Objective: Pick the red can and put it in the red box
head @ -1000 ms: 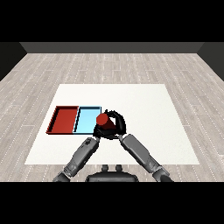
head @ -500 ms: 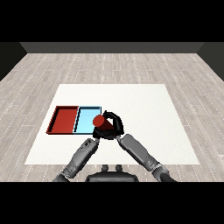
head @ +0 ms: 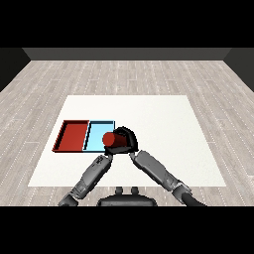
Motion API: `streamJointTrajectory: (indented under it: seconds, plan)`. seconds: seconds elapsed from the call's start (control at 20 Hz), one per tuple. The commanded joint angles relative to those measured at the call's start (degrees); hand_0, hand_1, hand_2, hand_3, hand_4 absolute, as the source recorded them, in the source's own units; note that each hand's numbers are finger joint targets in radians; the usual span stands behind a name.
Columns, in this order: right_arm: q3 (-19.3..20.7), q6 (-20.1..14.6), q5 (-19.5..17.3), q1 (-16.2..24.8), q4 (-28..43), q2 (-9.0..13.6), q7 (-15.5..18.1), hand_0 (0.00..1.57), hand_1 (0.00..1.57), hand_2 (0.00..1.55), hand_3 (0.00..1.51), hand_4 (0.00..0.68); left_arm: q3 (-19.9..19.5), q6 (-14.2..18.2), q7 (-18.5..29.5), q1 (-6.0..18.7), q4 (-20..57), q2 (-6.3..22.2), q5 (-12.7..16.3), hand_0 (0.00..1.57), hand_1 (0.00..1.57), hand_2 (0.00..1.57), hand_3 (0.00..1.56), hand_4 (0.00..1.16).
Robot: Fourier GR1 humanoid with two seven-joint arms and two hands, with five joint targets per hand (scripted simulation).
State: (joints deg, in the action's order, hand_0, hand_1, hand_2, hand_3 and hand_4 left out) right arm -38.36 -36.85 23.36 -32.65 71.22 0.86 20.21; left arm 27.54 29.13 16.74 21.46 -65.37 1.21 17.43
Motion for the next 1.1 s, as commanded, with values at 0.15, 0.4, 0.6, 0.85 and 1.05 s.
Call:
streamJointTrajectory:
  seconds: [0.15,0.4,0.6,0.85,1.05]
  plan:
    - [2.28,2.59,-2.07,2.0,2.63,-0.65,-1.02,1.45,1.45,1.44,1.38,0.615,-2.16,4.77,0.4,-1.82,-4.17,-0.26,-2.83,1.57,1.57,1.51,1.4,1.02]
    - [3.79,4.51,4.55,-0.16,0.93,-0.84,0.06,1.42,1.42,1.41,1.36,0.474,-0.94,6.31,-1.33,0.87,-4.55,-1.19,-1.84,1.57,1.57,1.53,1.44,1.04]
    - [1.62,2.95,-5.53,3.09,2.93,-0.84,-3.89,0.0,0.0,0.0,0.0,0.0,-0.22,8.45,1.06,0.55,-3.03,-1.19,-2.78,1.57,1.57,1.53,1.45,1.12]
    - [0.61,1.23,-3.39,0.36,1.18,-0.85,-3.95,0.0,0.0,0.0,0.0,0.0,0.94,9.18,2.18,0.79,-2.52,-1.17,-2.09,1.57,1.57,1.53,1.45,1.12]
    - [3.91,3.88,-8.65,4.63,5.69,-0.84,-5.96,0.0,0.0,0.0,0.0,0.0,-2.08,4.93,3.56,-3.06,-3.1,-1.17,-5.4,1.57,1.57,1.57,1.5,1.14]
